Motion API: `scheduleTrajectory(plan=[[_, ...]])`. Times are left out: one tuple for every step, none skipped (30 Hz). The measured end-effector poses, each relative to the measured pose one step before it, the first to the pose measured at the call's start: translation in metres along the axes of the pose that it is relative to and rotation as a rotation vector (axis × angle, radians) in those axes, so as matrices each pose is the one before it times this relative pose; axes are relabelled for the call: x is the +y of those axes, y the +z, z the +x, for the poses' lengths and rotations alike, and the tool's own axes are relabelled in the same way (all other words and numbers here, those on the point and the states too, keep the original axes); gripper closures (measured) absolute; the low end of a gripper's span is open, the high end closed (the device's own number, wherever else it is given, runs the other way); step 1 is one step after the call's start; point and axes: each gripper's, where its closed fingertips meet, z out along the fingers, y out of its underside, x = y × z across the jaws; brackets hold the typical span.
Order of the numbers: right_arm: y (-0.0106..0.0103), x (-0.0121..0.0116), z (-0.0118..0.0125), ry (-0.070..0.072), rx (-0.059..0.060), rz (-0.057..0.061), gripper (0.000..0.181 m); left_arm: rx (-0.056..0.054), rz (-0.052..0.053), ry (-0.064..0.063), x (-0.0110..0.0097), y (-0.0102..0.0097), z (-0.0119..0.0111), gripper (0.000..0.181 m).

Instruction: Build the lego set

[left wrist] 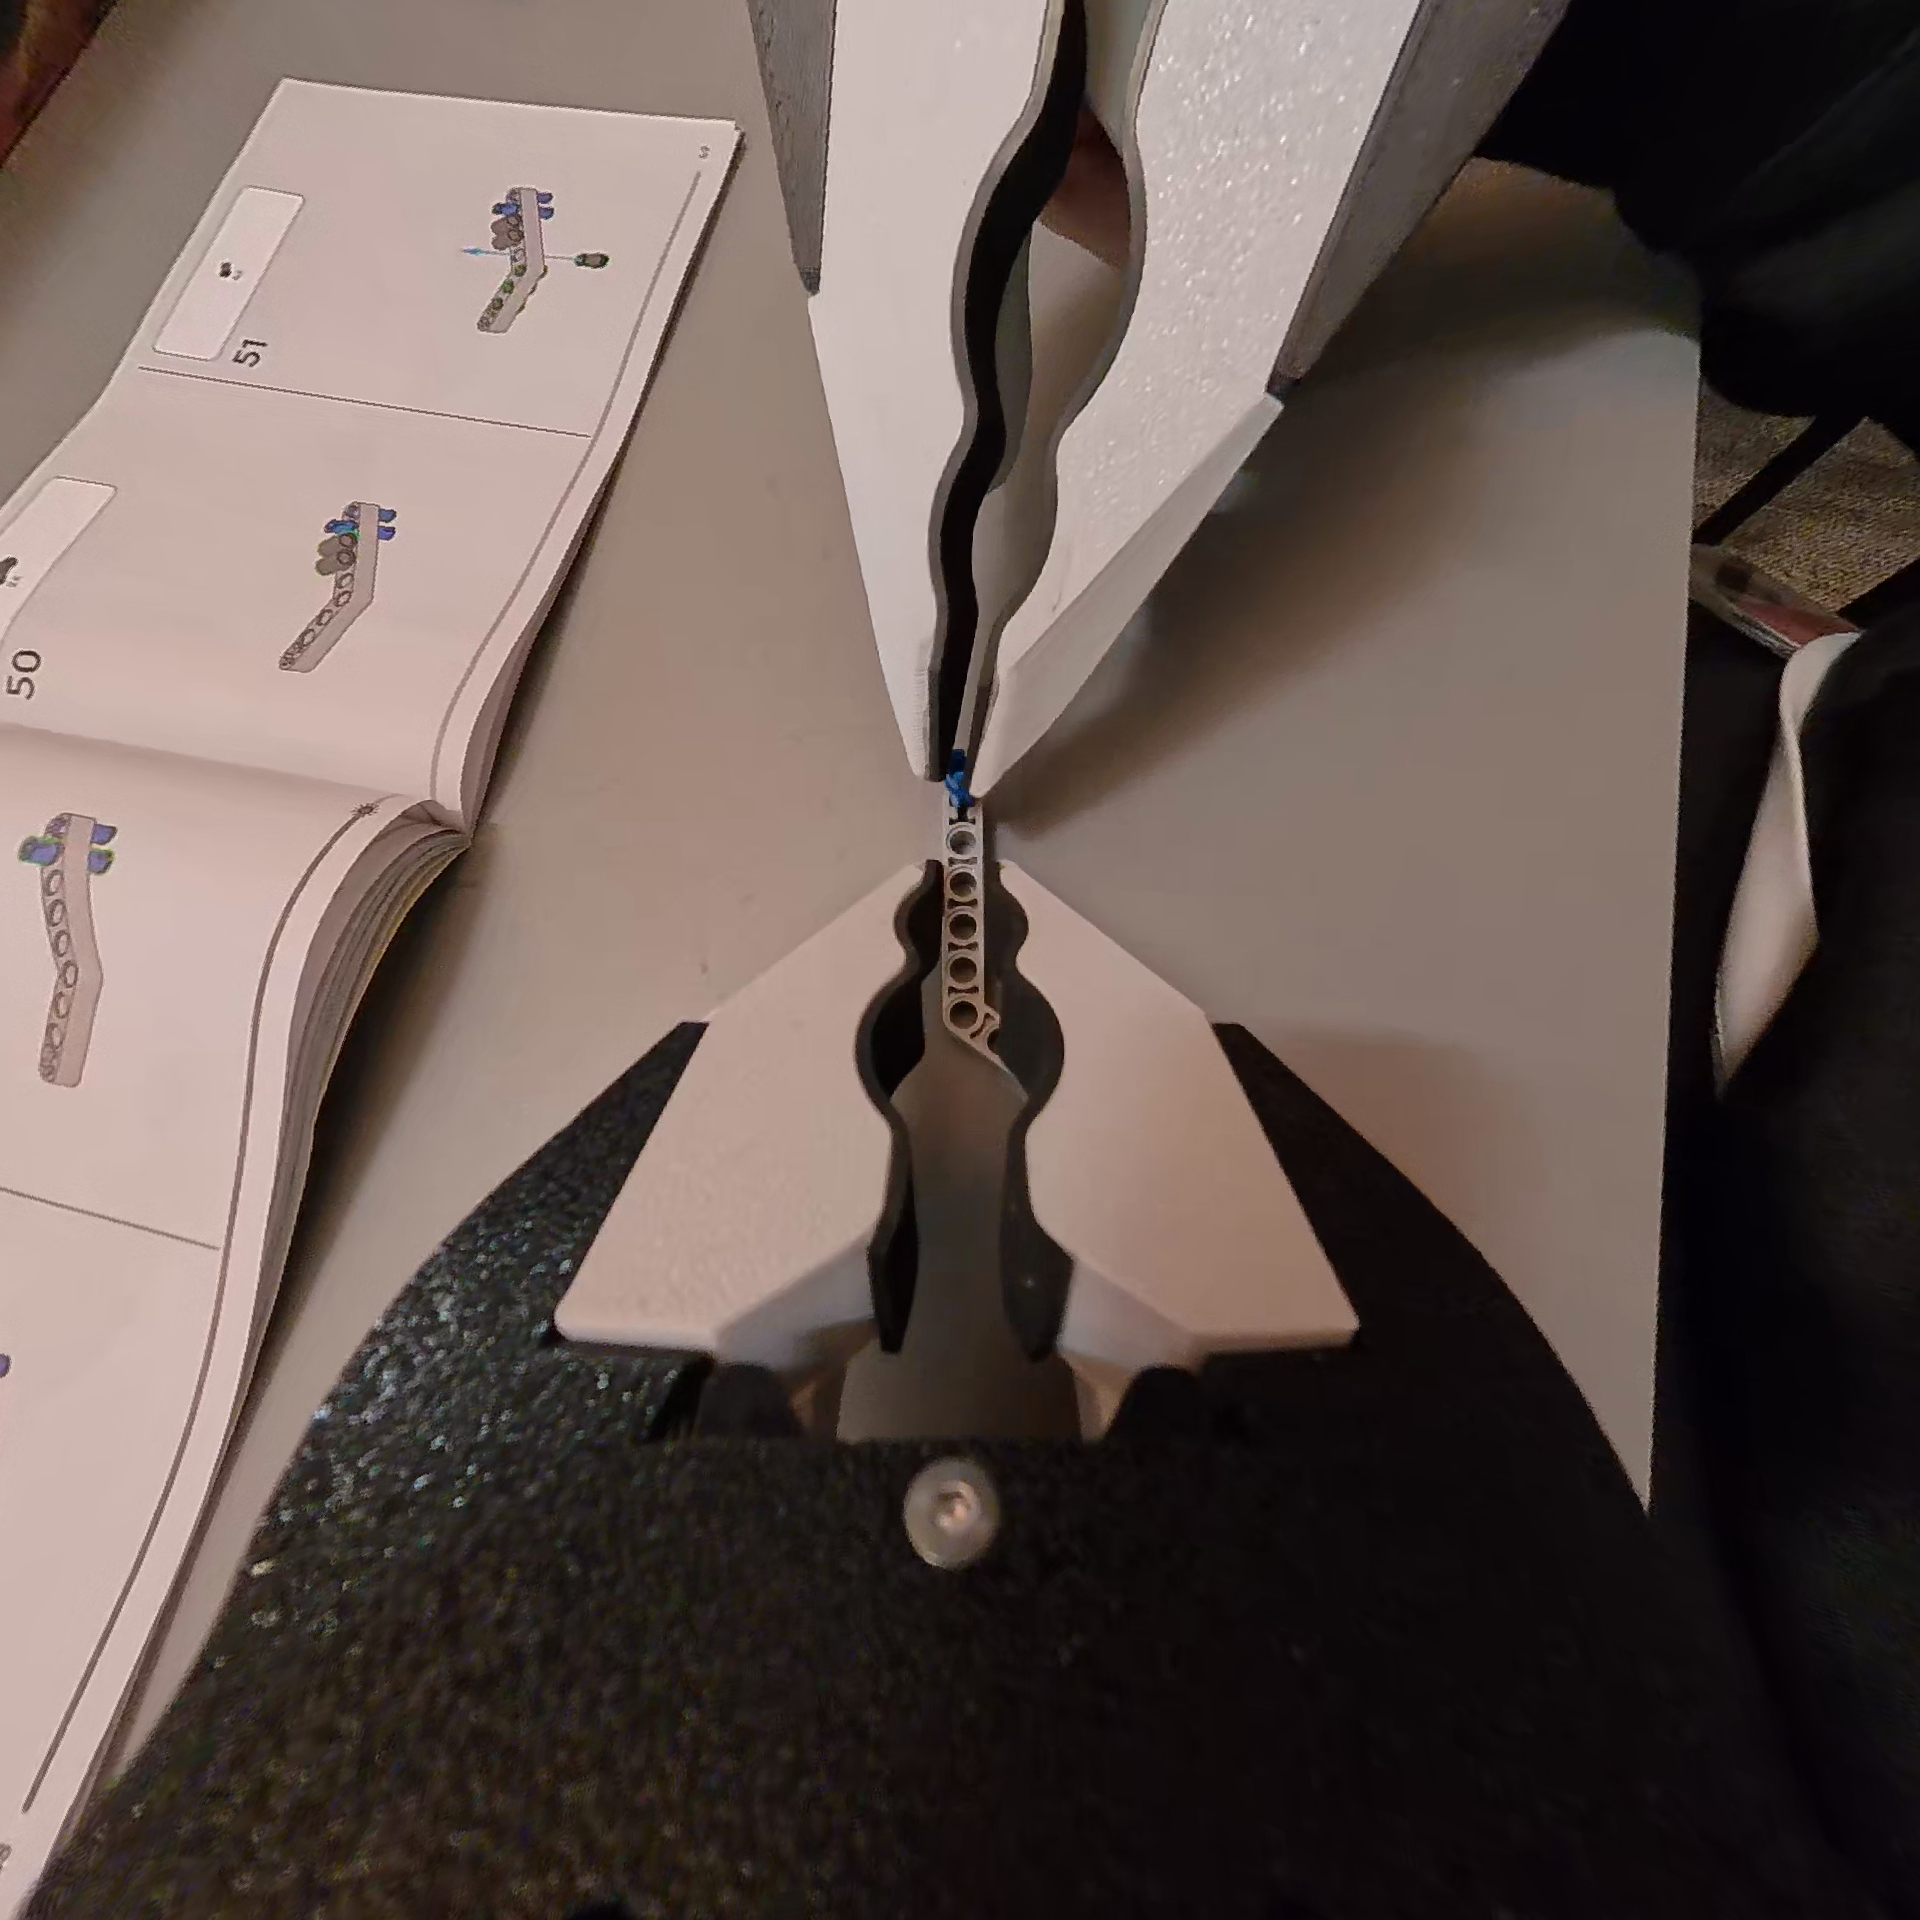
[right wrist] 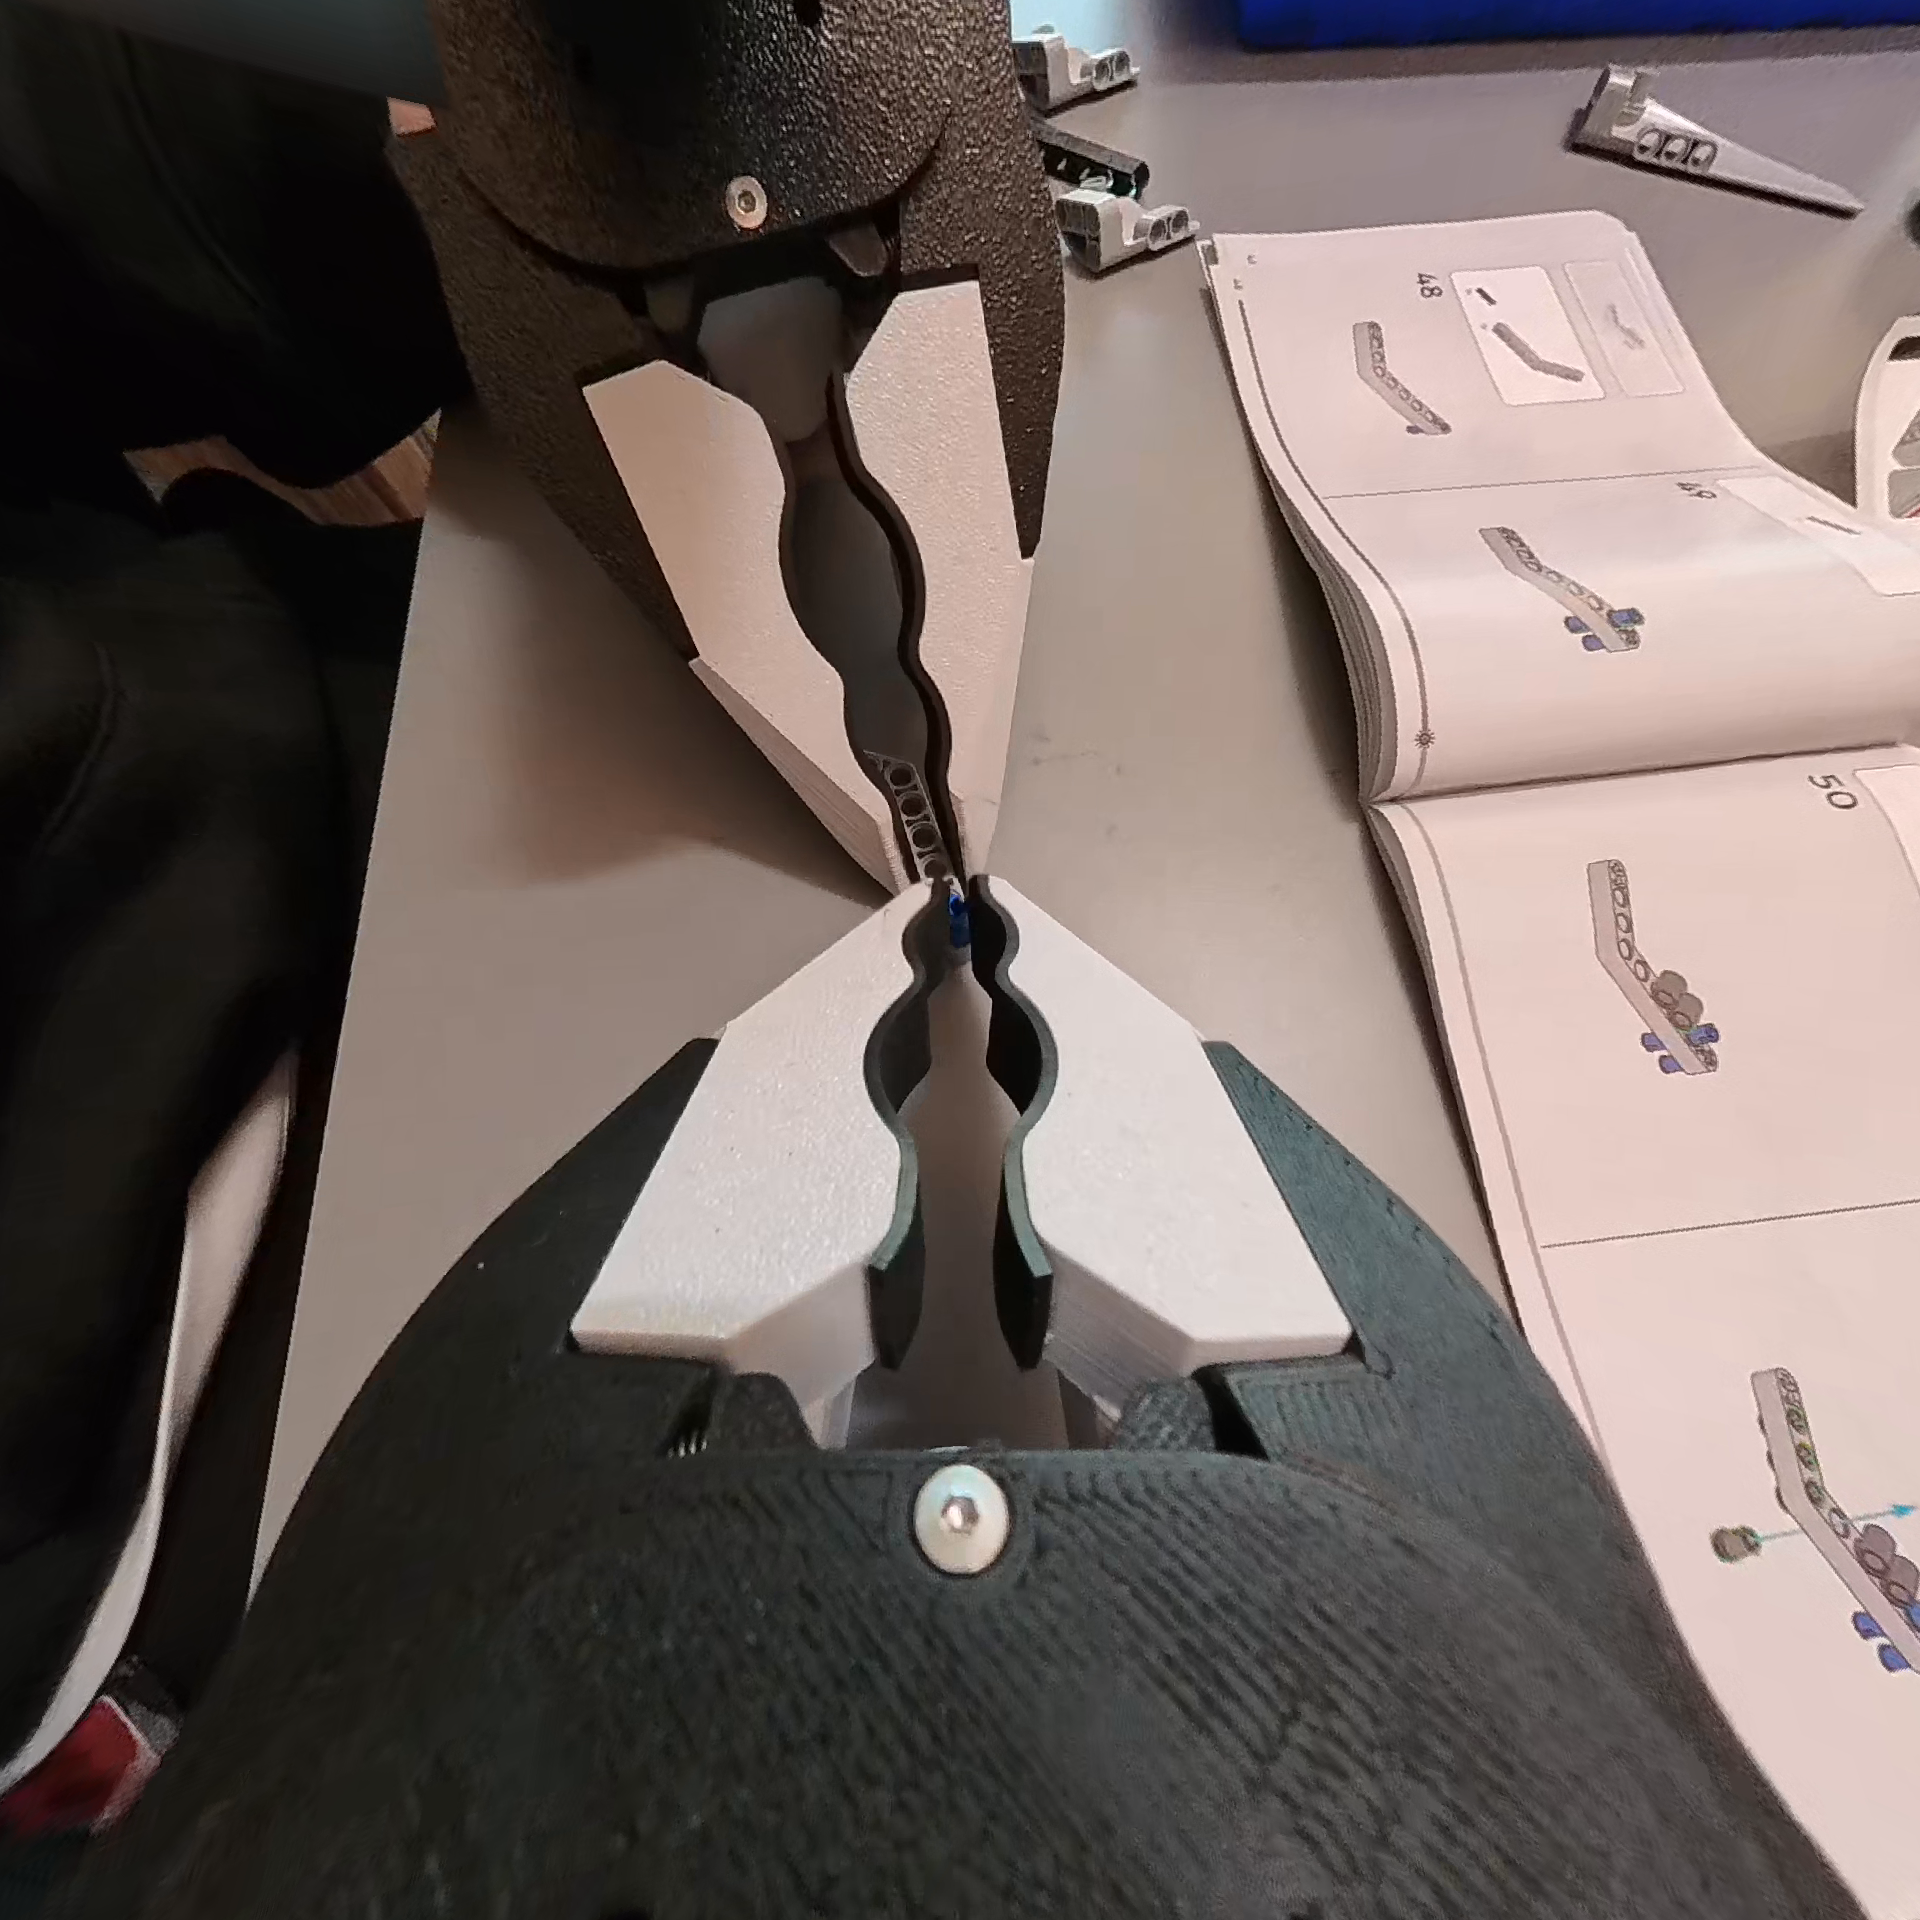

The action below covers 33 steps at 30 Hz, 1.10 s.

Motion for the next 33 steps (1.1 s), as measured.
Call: scheduleTrajectory(plan=[[0.00018, -0.00001, -0.00036, 0.0026, -0.0031, 0.0028, 0.178, 0.0014, 0.0000, -0.0014, 0.00005, -0.00005, 0.00002, 0.176], [0.00071, -0.00039, -0.00042, 0.0068, -0.0050, 0.0081, 0.179, 0.0018, 0.0001, -0.0020, 0.00001, -0.00001, 0.00004, 0.176], [0.00117, -0.00051, -0.00064, 0.0065, -0.0065, 0.0097, 0.179, 0.0014, 0.0000, -0.0015, -0.00004, 0.00005, -0.00002, 0.176], [0.00121, -0.00036, -0.00056, 0.0071, -0.0072, 0.0089, 0.179, 0.0008, 0.0000, -0.0010, 0.00010, 0.00004, 0.00005, 0.176], [0.00101, -0.00026, -0.00010, 0.0072, -0.0033, 0.0066, 0.179, 0.0006, 0.0001, -0.0008, 0.00002, -0.00002, 0.00000, 0.176], [0.00065, -0.00030, 0.00043, 0.0036, 0.0022, 0.0033, 0.179, 0.0004, 0.0000, -0.0006, 0.00003, -0.00003, -0.00003, 0.176], [0.00029, -0.00007, 0.00025, 0.0060, 0.0023, 0.0009, 0.179, 0.0003, 0.0000, -0.0004, 0.00003, -0.00003, -0.00006, 0.176], [-0.00005, -0.00002, -0.00009, 0.0040, 0.0010, 0.0020, 0.179, 0.0004, 0.0001, -0.0004, -0.00001, 0.00000, 0.00009, 0.176], [0.00007, -0.00010, -0.00001, 0.0056, -0.0003, 0.0057, 0.179, 0.0004, 0.0001, -0.0002, 0.00005, -0.00006, 0.00002, 0.176], [0.00017, -0.00008, 0.00010, 0.0119, -0.0018, 0.0093, 0.179, 0.0002, 0.0001, 0.0000, 0.00007, 0.00007, 0.00003, 0.176], [0.00004, -0.00030, 0.00062, 0.0124, 0.0016, 0.0110, 0.179, 0.0002, 0.0001, -0.0003, 0.00002, -0.00002, -0.00008, 0.176], [-0.00055, -0.00013, 0.00077, 0.0099, 0.0051, 0.0047, 0.179, 0.0007, 0.0001, -0.0007, 0.00005, -0.00006, 0.00009, 0.176], [-0.00085, 0.00015, 0.00018, 0.0026, 0.0038, 0.0022, 0.179, 0.0014, 0.0001, -0.0007, -0.00002, 0.00002, 0.00002, 0.176], [-0.00087, 0.00005, 0.00041, 0.0032, 0.0051, 0.0033, 0.179, 0.0013, 0.0001, -0.0005, 0.00004, -0.00005, 0.00016, 0.176], [-0.00081, 0.00021, 0.00045, 0.0053, 0.0063, 0.0023, 0.179, 0.0011, 0.0002, -0.0001, 0.00009, -0.00011, 0.00006, 0.176], [-0.00063, 0.00022, 0.00052, 0.0077, 0.0070, 0.0020, 0.179, 0.0007, 0.0001, 0.0001, -0.00002, 0.00001, 0.00009, 0.176], [-0.00059, 0.00005, 0.00047, 0.0022, 0.0081, 0.0017, 0.179, 0.0002, 0.0001, 0.0002, 0.00002, -0.00003, 0.00010, 0.176], [-0.00046, 0.00017, 0.00018, -0.0018, 0.0060, 0.0010, 0.179, 0.0000, 0.0001, 0.0002, -0.00001, 0.00001, -0.00001, 0.176], [-0.00028, 0.00007, -0.00017, 0.0002, 0.0028, 0.0006, 0.179, 0.0002, 0.0000, -0.0001, 0.00005, -0.00006, -0.00002, 0.176], [-0.00041, 0.00020, -0.00001, 0.0035, 0.0028, 0.0010, 0.179, 0.0004, 0.0000, -0.0003, -0.00001, 0.00000, 0.00007, 0.176], [-0.00047, 0.00011, -0.00055, 0.0031, -0.0012, 0.0010, 0.179, 0.0008, 0.0001, -0.0004, -0.00004, 0.00004, 0.00005, 0.176], [-0.00058, 0.00028, -0.00062, 0.0041, -0.0018, 0.0012, 0.179, 0.0013, 0.0000, -0.0004, 0.00002, -0.00002, 0.00007, 0.176], [-0.00070, 0.00034, -0.00008, -0.0004, 0.0027, 0.0006, 0.179, 0.0007, 0.0001, -0.0004, 0.00005, -0.00006, 0.00008, 0.176], [-0.00057, 0.00032, -0.00036, -0.0031, 0.0029, 0.0005, 0.179, 0.0000, 0.0000, 0.0002, -0.00001, 0.00000, -0.00001, 0.176], [-0.00051, 0.00029, 0.00000, -0.0036, 0.0051, 0.0003, 0.179, -0.0001, 0.0000, 0.0003, 0.00003, -0.00003, 0.00006, 0.176], [-0.00037, 0.00016, 0.00077, -0.0034, 0.0092, 0.0003, 0.179, 0.0002, 0.0000, 0.0000, -0.00001, 0.00000, 0.00002, 0.176], [-0.00030, 0.00013, 0.00045, -0.0040, 0.0065, 0.0001, 0.179, 0.0005, 0.0000, -0.0005, -0.00003, 0.00004, 0.00002, 0.176], [-0.00016, 0.00003, 0.00016, -0.0050, 0.0031, 0.0000, 0.179, 0.0010, 0.0000, -0.0007, 0.00002, -0.00003, 0.00005, 0.176], [-0.00011, 0.00016, 0.00028, -0.0064, 0.0046, -0.0004, 0.179, 0.0006, 0.0000, -0.0004, 0.00002, -0.00002, -0.00003, 0.176], [0.00015, 0.00049, 0.00053, -0.0084, 0.0072, -0.0032, 0.179, -0.0001, 0.0000, 0.0004, 0.00003, -0.00004, 0.00005, 0.176], [0.00049, 0.00024, -0.00023, -0.0073, 0.0021, -0.0030, 0.179, -0.0002, 0.0000, 0.0004, -0.00003, 0.00003, 0.00007, 0.176], [0.00047, -0.00007, -0.00009, -0.0057, 0.0026, -0.0010, 0.179, 0.0003, 0.0000, -0.0003, 0.00002, -0.00003, -0.00007, 0.176], [0.00067, 0.00022, -0.00028, -0.0043, 0.0003, -0.0031, 0.179, 0.0008, 0.0000, -0.0008, 0.00002, -0.00003, 0.00003, 0.176]])
